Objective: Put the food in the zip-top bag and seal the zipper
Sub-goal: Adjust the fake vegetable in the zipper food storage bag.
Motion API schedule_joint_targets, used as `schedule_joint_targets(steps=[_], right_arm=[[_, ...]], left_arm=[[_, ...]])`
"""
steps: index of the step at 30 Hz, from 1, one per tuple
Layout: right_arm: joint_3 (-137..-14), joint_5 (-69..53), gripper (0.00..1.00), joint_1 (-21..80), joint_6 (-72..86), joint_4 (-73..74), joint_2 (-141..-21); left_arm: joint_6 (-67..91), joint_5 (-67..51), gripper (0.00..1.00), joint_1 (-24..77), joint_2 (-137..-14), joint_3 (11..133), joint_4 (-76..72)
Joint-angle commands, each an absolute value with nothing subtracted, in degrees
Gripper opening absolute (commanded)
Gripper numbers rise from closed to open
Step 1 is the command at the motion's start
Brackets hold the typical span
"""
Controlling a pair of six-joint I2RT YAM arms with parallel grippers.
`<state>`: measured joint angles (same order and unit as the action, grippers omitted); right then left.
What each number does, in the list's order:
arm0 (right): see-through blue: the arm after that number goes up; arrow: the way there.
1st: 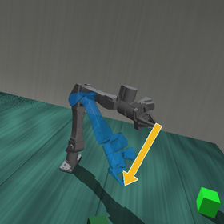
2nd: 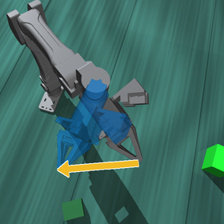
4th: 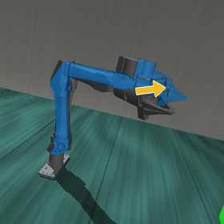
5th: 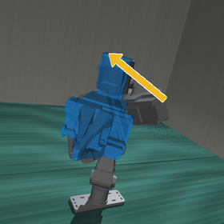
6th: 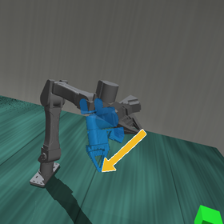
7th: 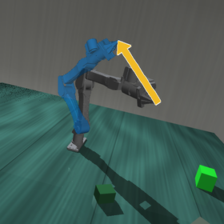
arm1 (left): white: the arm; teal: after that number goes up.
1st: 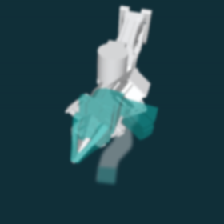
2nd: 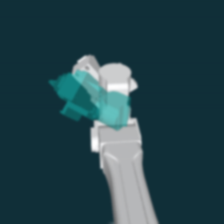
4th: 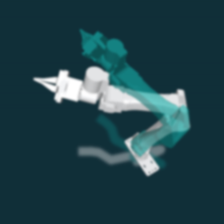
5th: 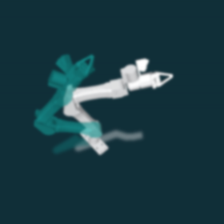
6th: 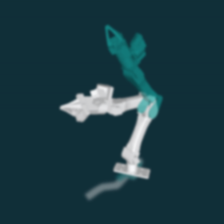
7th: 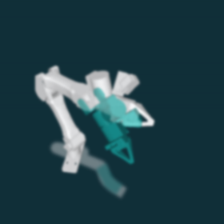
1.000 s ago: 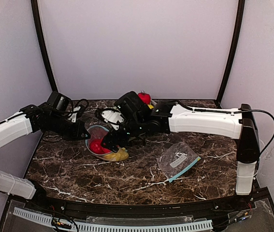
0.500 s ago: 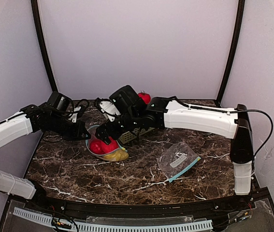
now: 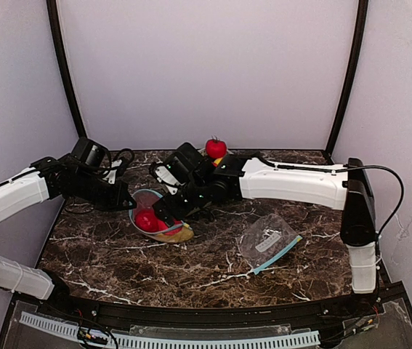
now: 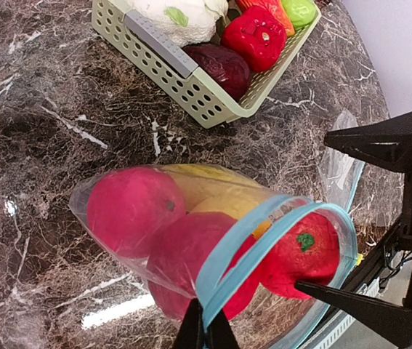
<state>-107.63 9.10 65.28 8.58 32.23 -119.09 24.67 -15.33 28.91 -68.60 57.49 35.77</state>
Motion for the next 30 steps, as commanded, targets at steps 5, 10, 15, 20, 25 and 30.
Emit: schedule_joint_targets(steps=[5,10,15,20,25,30], right_arm=[[-106.9,13.3,0.96,65.2,10.7,35.4,-120.1],[-105.9,15.7,0.96,65.0,10.5,36.1,-119.9],[-105.8,16.4,0.96,64.9,10.5,36.9,-120.2],[-108.9,4.2,0.96,62.9,11.0,36.3,-118.0],[-103.7,-8.4,0.97,61.6,10.6,28.0,-110.5],[-86.7,-13.3,0.93,61.5,6.7,14.6,-100.0]], left_arm=[[23.8,-14.0,0.01,29.2,-68.7,59.7,36.8],[23.7,-13.6,0.01,29.2,-68.6,59.7,37.0],[23.8,-13.6,0.01,29.2,-68.7,59.6,36.8],[23.9,-14.0,0.01,29.2,-69.1,59.4,36.2],[24.7,-14.5,0.01,29.2,-69.4,58.9,35.0],[24.6,-14.2,0.01,29.2,-69.4,59.0,34.9]])
